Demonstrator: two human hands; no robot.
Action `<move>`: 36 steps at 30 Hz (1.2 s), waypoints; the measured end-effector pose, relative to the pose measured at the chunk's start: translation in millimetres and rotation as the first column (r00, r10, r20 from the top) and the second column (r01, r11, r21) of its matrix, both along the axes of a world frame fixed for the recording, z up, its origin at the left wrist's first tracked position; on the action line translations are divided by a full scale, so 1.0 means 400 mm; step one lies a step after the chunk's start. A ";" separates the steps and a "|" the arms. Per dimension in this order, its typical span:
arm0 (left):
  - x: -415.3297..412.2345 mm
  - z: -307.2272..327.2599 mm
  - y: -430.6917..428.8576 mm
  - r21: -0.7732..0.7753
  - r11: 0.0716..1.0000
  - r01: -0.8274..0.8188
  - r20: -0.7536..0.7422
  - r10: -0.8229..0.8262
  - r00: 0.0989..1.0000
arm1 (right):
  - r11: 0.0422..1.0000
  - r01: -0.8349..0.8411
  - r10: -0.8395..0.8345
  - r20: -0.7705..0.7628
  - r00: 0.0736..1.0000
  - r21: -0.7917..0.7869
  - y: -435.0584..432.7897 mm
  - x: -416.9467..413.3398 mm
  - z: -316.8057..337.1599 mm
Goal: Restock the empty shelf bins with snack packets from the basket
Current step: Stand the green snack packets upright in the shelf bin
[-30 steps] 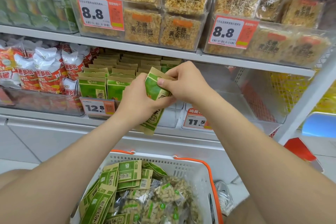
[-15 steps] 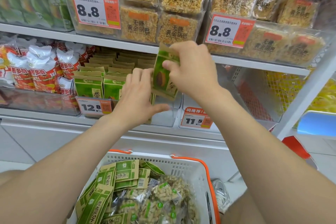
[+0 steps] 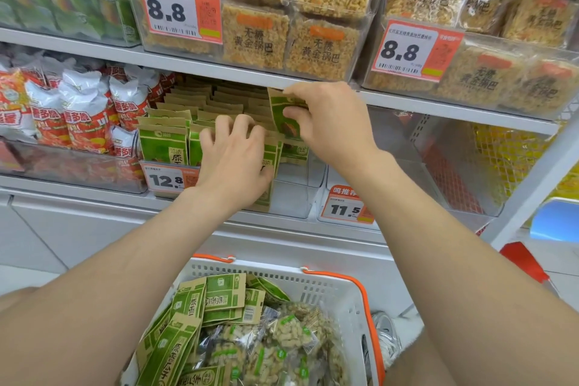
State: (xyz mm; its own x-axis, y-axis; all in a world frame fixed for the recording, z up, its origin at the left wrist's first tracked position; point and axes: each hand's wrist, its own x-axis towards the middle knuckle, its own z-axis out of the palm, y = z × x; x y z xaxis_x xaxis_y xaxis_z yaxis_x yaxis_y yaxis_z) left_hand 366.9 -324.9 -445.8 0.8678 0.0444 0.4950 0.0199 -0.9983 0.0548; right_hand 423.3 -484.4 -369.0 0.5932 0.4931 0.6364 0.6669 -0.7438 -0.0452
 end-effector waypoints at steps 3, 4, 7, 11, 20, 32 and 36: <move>0.004 -0.001 0.003 0.016 1.000 0.021 -0.012 -0.020 1.000 | 0.989 0.100 -0.112 -0.102 0.989 -0.113 0.009 0.028 -0.033; 0.007 -0.002 0.004 0.010 0.999 0.039 -0.020 -0.039 0.999 | 0.981 0.133 -0.150 -0.123 0.981 -0.138 0.011 0.037 -0.045; 0.009 -0.009 0.011 -0.013 0.996 0.092 -0.047 -0.092 0.995 | 0.947 0.241 -0.280 -0.180 0.943 -0.211 0.015 0.066 -0.071; 0.013 -0.011 0.028 0.079 0.994 0.071 -0.056 -0.067 0.996 | 0.906 0.252 -0.345 -0.250 0.904 -0.339 0.031 0.105 -0.113; 0.035 -0.011 0.037 0.034 0.998 0.048 -0.068 -0.045 0.997 | 0.813 0.446 -0.525 -0.141 0.839 -0.374 0.076 0.189 -0.132; 0.033 -0.012 0.021 -0.018 0.999 0.043 -0.086 -0.045 0.995 | 0.824 0.390 -0.417 0.026 0.908 -0.410 0.077 0.183 -0.165; 0.025 -0.012 0.027 -0.018 0.998 0.063 -0.100 -0.064 0.993 | 0.724 0.389 -0.495 -0.037 0.868 -0.570 0.069 0.178 -0.174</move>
